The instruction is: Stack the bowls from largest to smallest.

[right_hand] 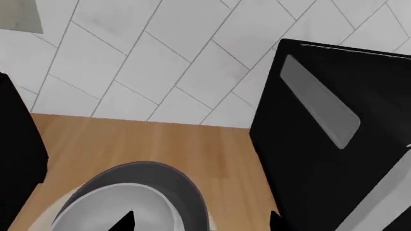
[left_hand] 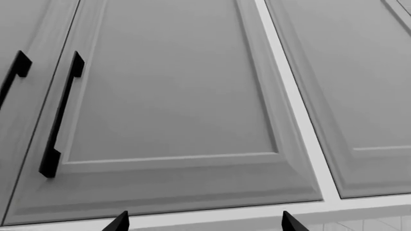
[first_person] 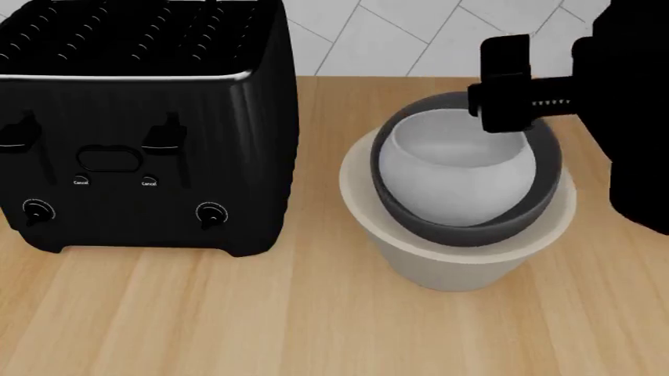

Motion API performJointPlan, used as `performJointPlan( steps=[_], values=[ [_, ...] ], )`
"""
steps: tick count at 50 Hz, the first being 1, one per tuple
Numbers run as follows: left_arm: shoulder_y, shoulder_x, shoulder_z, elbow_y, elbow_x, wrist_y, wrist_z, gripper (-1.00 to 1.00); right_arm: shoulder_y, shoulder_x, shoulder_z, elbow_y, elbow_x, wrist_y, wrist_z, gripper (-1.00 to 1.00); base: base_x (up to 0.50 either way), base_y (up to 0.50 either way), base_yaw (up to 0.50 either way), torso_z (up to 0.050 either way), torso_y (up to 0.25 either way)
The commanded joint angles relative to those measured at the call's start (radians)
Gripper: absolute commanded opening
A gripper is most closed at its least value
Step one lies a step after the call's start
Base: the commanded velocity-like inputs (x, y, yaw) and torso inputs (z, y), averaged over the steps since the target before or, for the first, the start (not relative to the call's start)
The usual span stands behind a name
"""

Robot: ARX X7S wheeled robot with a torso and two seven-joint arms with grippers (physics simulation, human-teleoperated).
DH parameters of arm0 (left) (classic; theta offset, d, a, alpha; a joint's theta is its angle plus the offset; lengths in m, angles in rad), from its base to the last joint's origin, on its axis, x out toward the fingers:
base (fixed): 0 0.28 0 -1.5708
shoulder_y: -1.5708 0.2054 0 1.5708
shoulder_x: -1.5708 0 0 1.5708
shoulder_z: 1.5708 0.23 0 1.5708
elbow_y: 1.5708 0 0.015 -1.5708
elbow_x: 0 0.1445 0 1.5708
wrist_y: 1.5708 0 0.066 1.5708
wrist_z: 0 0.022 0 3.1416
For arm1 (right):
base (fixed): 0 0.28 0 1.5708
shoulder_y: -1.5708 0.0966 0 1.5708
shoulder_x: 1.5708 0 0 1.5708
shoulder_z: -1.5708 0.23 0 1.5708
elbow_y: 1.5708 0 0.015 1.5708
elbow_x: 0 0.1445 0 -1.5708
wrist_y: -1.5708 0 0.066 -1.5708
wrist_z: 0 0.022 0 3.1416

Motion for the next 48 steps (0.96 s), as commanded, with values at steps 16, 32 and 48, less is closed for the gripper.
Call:
performJointPlan(
  steps=[16,32,48],
  values=[
    [0.004,-0.020,-0.004,0.029,-0.001,-0.002,-0.018,1.00,-0.171,0.327,0.262,-0.382,0.450,-0.106,0.348,1.00,0.00,0.00,0.00,0.000,0.000],
    [0.010,-0.015,0.004,0.025,0.008,0.008,-0.017,1.00,-0.672,0.620,0.693,-0.671,0.572,-0.380,0.312,1.00,0.00,0.00,0.00,0.000,0.000],
    [0.001,-0.019,-0.007,0.055,-0.004,0.011,-0.043,1.00,-0.977,0.485,1.404,-0.837,0.872,-0.181,0.531,1.00,0.00,0.00,0.00,0.000,0.000]
  ],
)
